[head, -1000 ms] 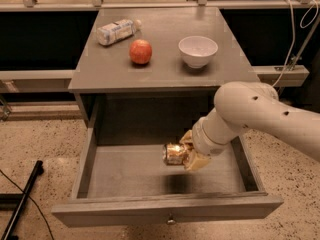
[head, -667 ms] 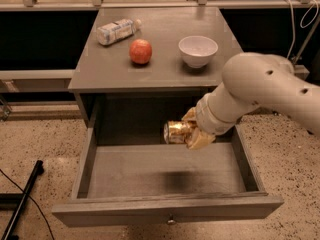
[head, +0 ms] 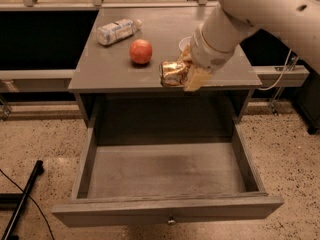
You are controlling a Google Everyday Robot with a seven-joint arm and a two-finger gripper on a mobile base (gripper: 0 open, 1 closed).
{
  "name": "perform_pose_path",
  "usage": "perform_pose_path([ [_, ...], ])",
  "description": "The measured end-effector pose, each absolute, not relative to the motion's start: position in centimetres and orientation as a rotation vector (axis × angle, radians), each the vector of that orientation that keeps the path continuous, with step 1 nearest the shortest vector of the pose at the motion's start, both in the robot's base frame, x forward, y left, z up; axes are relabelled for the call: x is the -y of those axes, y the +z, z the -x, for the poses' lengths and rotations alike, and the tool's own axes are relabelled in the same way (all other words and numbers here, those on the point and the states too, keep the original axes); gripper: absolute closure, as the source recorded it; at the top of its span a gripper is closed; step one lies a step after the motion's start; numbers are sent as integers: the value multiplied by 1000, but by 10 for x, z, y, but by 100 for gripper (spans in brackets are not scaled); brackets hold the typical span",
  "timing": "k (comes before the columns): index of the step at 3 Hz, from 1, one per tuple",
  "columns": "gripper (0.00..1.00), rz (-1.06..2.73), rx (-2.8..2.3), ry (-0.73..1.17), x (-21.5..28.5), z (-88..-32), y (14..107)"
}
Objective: Pick orange can from top drawer and place on counter
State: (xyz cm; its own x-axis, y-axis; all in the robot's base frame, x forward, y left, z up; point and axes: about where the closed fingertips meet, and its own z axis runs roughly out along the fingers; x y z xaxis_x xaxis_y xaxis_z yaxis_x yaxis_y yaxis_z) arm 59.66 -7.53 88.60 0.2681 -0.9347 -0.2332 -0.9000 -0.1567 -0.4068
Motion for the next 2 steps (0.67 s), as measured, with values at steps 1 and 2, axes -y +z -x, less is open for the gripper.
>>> perform_pose_path([
  [1, 75, 2103, -1656, -120, 36, -637, 907],
  [2, 74, 2139, -1671, -66, 2, -665, 894],
])
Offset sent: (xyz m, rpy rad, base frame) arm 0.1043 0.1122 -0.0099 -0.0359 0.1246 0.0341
